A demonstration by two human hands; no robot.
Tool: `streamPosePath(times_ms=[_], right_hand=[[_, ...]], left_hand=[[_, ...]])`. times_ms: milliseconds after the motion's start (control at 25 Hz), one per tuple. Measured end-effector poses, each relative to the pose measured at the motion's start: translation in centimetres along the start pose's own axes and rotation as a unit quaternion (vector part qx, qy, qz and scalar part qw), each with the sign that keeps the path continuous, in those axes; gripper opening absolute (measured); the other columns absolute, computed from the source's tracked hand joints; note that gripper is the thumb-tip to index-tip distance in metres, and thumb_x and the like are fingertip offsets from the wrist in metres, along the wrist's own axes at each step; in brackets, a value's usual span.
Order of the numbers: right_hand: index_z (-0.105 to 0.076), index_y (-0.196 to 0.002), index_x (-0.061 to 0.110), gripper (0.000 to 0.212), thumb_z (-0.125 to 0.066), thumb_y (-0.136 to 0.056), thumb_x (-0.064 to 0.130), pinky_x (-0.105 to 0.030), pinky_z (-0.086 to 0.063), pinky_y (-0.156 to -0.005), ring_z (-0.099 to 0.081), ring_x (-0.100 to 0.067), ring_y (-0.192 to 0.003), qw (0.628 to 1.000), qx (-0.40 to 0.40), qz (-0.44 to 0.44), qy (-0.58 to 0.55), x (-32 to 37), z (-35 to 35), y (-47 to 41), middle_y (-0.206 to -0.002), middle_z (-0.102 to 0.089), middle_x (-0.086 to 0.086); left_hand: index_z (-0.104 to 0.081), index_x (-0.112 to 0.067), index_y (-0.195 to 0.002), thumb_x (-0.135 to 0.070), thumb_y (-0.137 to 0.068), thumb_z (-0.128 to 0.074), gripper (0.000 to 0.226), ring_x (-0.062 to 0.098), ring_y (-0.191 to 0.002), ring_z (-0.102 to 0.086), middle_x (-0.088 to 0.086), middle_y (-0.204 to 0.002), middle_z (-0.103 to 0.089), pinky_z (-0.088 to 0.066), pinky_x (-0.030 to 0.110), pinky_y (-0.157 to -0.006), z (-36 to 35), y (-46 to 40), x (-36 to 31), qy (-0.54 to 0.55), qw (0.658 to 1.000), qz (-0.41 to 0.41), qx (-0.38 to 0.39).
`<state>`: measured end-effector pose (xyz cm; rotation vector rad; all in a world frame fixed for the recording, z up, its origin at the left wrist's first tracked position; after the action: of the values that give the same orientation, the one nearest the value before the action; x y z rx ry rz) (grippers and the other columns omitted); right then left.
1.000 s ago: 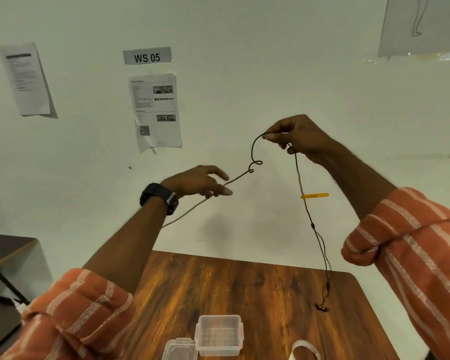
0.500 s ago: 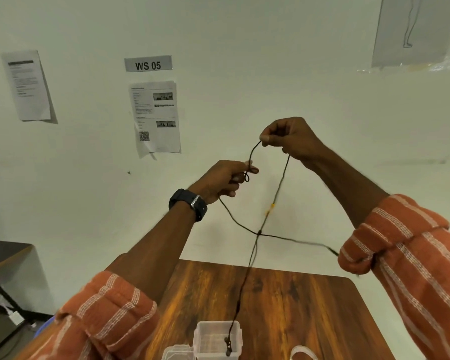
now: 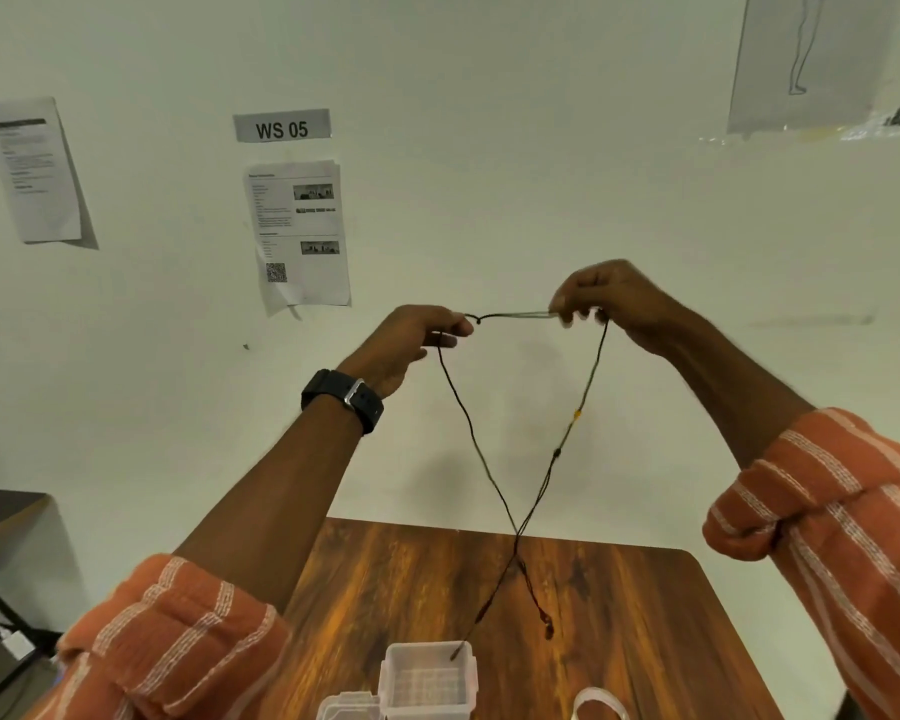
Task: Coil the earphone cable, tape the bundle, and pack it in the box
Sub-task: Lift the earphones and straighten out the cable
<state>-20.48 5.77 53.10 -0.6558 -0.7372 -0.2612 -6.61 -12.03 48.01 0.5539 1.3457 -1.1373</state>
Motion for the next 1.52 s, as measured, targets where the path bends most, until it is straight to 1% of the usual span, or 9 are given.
streamPosePath(times_ms=[120,240,400,640,800,920,1080,1320,1520], right_hand=[[-0.075,-0.092,0.013,0.027,-0.06,-0.089,0.036,-0.04,-0.044,-0.083,-0.07,-0.018,-0.091,0.983,0.12,-0.08,0.109,-0.8,-3.2,0.9,-0.089,-0.079,0.0],[-0.071,-0.107,0.018,0.038,-0.054,-0.092,0.05,-0.046,-0.043,-0.097,-0.069,-0.019,-0.106,0.993,0.092,-0.062,-0.05,0.7,-4.7,0.0,-0.106,-0.077,0.0],[-0.074,-0.09,0.017,0.034,-0.057,-0.093,0.046,-0.041,-0.049,-0.083,-0.063,-0.017,-0.074,0.968,0.08,-0.094,-0.217,0.8,-6.3,-0.9,-0.088,-0.073,-0.004],[-0.073,-0.073,0.019,0.013,-0.075,-0.082,0.029,-0.029,-0.039,-0.067,-0.049,-0.01,-0.061,0.982,0.024,-0.138,-0.129,-0.2,-5.7,-1.2,-0.064,-0.063,0.005],[-0.071,-0.079,0.007,0.006,-0.077,-0.078,0.009,-0.021,-0.046,-0.063,-0.064,-0.006,-0.061,0.998,-0.023,0.004,-0.05,3.5,-6.1,-0.9,-0.067,-0.074,-0.004],[-0.064,-0.09,0.006,0.016,-0.076,-0.08,0.01,-0.023,-0.051,-0.063,-0.07,-0.012,-0.064,0.998,-0.02,0.036,-0.057,4.8,-7.4,-0.4,-0.076,-0.077,-0.013],[-0.063,-0.107,0.008,0.026,-0.067,-0.09,0.027,-0.029,-0.046,-0.064,-0.07,-0.02,-0.065,0.988,-0.019,-0.06,-0.143,3.4,-7.5,-0.1,-0.086,-0.079,-0.01],[-0.07,-0.077,0.015,0.013,-0.081,-0.075,0.022,-0.028,-0.046,-0.067,-0.056,-0.012,-0.079,0.981,-0.046,-0.14,-0.128,2.5,-6.6,-0.3,-0.084,-0.071,0.002],[-0.069,-0.08,0.019,0.028,-0.087,-0.066,0.035,-0.025,-0.04,-0.055,-0.05,-0.011,-0.058,0.945,-0.062,-0.214,-0.241,1.5,-6.4,-0.9,-0.072,-0.059,0.005]], left_hand=[[-0.072,-0.011,-0.092,-0.022,-0.096,-0.053,0.022,0.017,-0.072,-0.064,-0.003,-0.076,-0.063,-0.049,0.043,-0.091,-0.9,-0.2,-2.5,0.025,0.999,-0.029,0.03],[-0.072,-0.004,-0.105,-0.022,-0.093,-0.063,0.023,0.013,-0.051,-0.05,0.001,-0.074,-0.06,-0.056,0.03,-0.066,-2.0,-0.4,-4.7,-0.064,0.996,-0.051,0.041],[-0.076,-0.008,-0.098,-0.026,-0.087,-0.072,0.021,0.01,-0.047,-0.05,0.007,-0.086,-0.071,-0.053,0.026,-0.059,-2.0,-0.3,-6.6,-0.22,0.971,-0.084,0.04],[-0.076,-0.011,-0.085,-0.018,-0.081,-0.077,0.008,0.014,-0.054,-0.069,0.005,-0.076,-0.076,-0.057,0.036,-0.065,-0.3,0.4,-6.7,-0.319,0.943,-0.092,-0.015],[-0.075,-0.009,-0.09,-0.02,-0.086,-0.072,0.013,0.013,-0.074,-0.063,0.0,-0.08,-0.07,-0.043,0.022,-0.063,-0.7,0.0,-6.2,-0.376,0.923,-0.077,-0.012],[-0.074,-0.009,-0.093,-0.017,-0.088,-0.068,0.012,0.014,-0.082,-0.059,0.003,-0.088,-0.068,-0.04,0.021,-0.064,-0.3,-0.3,-6.5,-0.342,0.932,-0.102,-0.064],[-0.074,-0.012,-0.093,-0.022,-0.088,-0.068,0.013,0.011,-0.078,-0.06,0.003,-0.092,-0.07,-0.043,0.022,-0.065,0.7,-0.1,-7.0,-0.274,0.944,-0.147,-0.107],[-0.07,-0.012,-0.094,-0.021,-0.091,-0.065,0.011,0.014,-0.083,-0.06,0.004,-0.094,-0.07,-0.045,0.025,-0.072,-0.2,0.0,-6.7,-0.269,0.947,-0.161,-0.071],[-0.065,-0.021,-0.083,-0.034,-0.083,-0.066,0.013,0.01,-0.069,-0.063,-0.007,-0.074,-0.068,-0.051,0.028,-0.065,-0.8,4.2,-5.5,-0.232,0.895,-0.231,-0.304]])
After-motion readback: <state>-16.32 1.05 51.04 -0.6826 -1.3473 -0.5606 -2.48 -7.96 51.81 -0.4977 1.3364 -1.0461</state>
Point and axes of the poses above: each hand's wrist, its own y-axis away from the middle knuckle, its own z-axis out of the back of the hand, x = y × z, the point moved 8 cm from there along -y, towards the middle knuckle
